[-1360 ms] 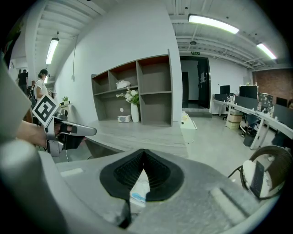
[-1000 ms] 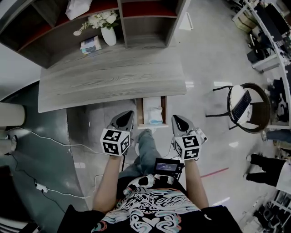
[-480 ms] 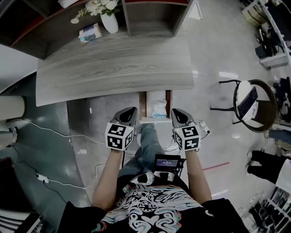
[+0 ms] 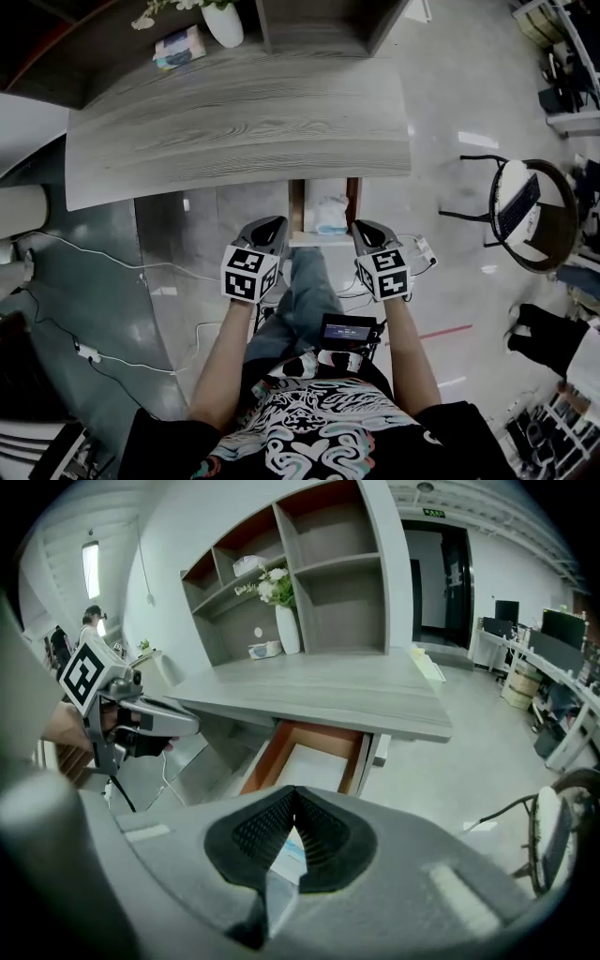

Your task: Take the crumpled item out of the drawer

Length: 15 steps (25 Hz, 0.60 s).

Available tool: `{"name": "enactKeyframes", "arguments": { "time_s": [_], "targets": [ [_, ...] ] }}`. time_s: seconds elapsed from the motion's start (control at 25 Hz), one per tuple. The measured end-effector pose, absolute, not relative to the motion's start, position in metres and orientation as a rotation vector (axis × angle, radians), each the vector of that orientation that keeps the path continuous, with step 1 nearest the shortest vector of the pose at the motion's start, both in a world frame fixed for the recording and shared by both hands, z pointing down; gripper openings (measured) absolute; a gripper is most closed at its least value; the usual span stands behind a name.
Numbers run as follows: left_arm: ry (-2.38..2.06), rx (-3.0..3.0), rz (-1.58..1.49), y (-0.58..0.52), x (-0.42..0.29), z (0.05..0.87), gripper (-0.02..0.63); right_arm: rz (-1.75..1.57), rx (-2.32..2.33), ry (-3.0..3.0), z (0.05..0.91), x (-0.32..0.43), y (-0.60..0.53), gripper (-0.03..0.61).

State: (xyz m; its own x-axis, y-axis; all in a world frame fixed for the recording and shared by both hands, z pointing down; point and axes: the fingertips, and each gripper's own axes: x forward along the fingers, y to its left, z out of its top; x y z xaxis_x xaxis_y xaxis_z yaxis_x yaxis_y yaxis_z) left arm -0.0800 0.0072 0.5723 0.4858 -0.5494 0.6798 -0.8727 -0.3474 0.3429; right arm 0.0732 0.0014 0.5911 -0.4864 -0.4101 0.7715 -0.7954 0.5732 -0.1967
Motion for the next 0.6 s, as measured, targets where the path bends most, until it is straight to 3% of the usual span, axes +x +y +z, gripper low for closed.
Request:
{"name": "enactKeyframes", "arguments": {
  "time_s": [0.6],
  "targets": [
    [-1.054, 1.973, 0.750, 0.014, -0.062, 0.640, 0.003, 0.712, 0.778, -2.000, 0.652, 0.062, 0.000, 0.005]
  ]
}}
